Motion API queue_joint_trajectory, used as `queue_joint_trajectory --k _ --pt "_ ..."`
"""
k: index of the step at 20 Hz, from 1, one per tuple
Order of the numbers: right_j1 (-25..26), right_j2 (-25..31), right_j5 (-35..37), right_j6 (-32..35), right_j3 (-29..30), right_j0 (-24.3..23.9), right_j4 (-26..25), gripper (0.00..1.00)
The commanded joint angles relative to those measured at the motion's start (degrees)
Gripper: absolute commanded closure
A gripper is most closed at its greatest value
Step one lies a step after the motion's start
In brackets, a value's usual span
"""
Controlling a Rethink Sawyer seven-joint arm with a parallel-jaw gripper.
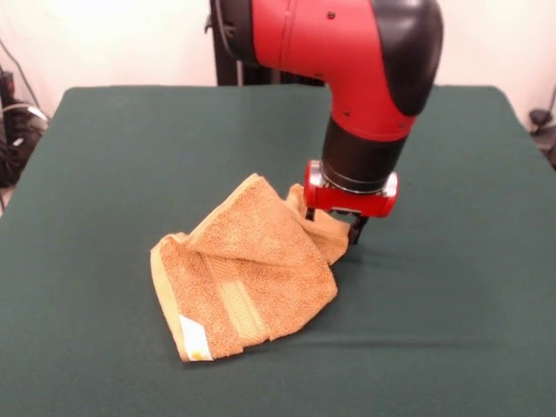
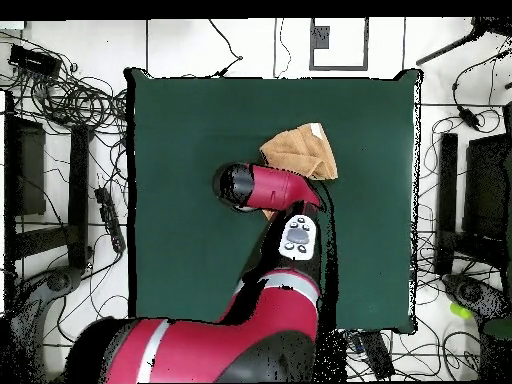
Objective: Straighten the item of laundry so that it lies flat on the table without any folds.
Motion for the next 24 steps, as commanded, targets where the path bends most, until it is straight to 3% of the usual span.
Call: queue_joint_trajectory --k 1,5,10,15,24 --pt "29.3 0.5 -42.3 17.3 -13.7 -1.3 3.5 0.00" --pt "26.2 4.0 -39.1 16.6 -11.0 -3.0 1.3 0.00" --pt "18.4 10.6 -33.6 14.8 -2.5 -6.4 -0.7 0.00" --pt "12.1 11.9 -29.9 15.4 4.0 -6.4 -0.3 0.00" --pt "19.7 10.8 -37.9 13.2 -3.4 -7.5 -3.1 0.00"
